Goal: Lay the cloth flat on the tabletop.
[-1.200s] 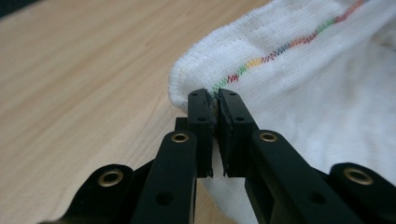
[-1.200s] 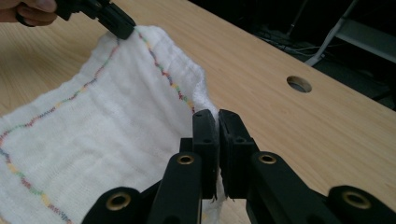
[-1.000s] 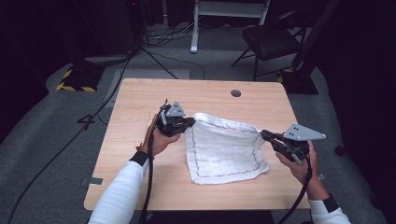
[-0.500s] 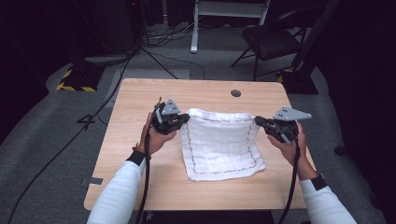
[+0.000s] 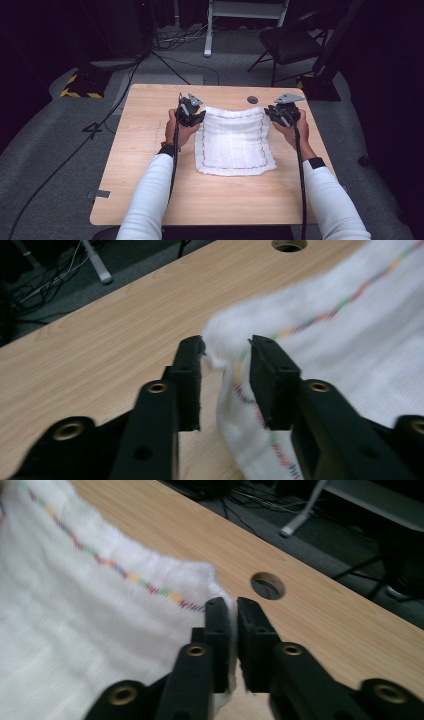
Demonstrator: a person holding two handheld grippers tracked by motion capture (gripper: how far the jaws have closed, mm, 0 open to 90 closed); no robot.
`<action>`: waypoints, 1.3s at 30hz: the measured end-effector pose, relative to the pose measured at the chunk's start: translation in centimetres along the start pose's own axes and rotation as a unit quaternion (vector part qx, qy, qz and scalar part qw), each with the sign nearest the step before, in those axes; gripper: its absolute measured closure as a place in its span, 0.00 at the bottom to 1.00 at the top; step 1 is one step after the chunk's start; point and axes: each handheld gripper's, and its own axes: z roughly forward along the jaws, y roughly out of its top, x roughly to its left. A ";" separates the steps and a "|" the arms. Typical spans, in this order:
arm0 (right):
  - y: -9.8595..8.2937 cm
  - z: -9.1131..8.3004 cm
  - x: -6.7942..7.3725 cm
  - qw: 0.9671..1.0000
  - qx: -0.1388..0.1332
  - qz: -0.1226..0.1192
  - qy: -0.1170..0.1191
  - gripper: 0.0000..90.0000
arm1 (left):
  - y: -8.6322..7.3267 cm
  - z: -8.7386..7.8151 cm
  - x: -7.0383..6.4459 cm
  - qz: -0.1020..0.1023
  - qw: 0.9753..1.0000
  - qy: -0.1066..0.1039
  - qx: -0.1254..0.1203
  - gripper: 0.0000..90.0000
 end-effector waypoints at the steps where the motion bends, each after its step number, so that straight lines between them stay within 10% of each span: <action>1: 0.0 0.0 0.0 1.000 0.000 0.000 0.000 0.79 | -0.1 0.1 0.0 -0.008 1.000 -0.009 0.002 0.67; 7: -2.0 0.3 -0.3 0.998 0.015 0.025 0.060 0.71 | -2.4 -0.1 -1.0 0.023 0.998 -0.045 0.040 0.35; 16: -7.9 -3.0 2.4 0.987 0.057 -0.022 0.146 0.64 | -7.4 -3.2 -2.9 0.073 0.989 -0.110 0.062 0.27; 26: -11.0 -4.8 4.0 0.981 0.100 -0.040 0.162 0.54 | -9.8 -4.0 -5.3 0.111 0.978 -0.143 0.102 0.29; 39: -13.4 -6.8 4.6 0.980 0.106 0.000 0.165 0.52 | -10.9 -4.9 -5.4 0.096 0.979 -0.144 0.103 0.29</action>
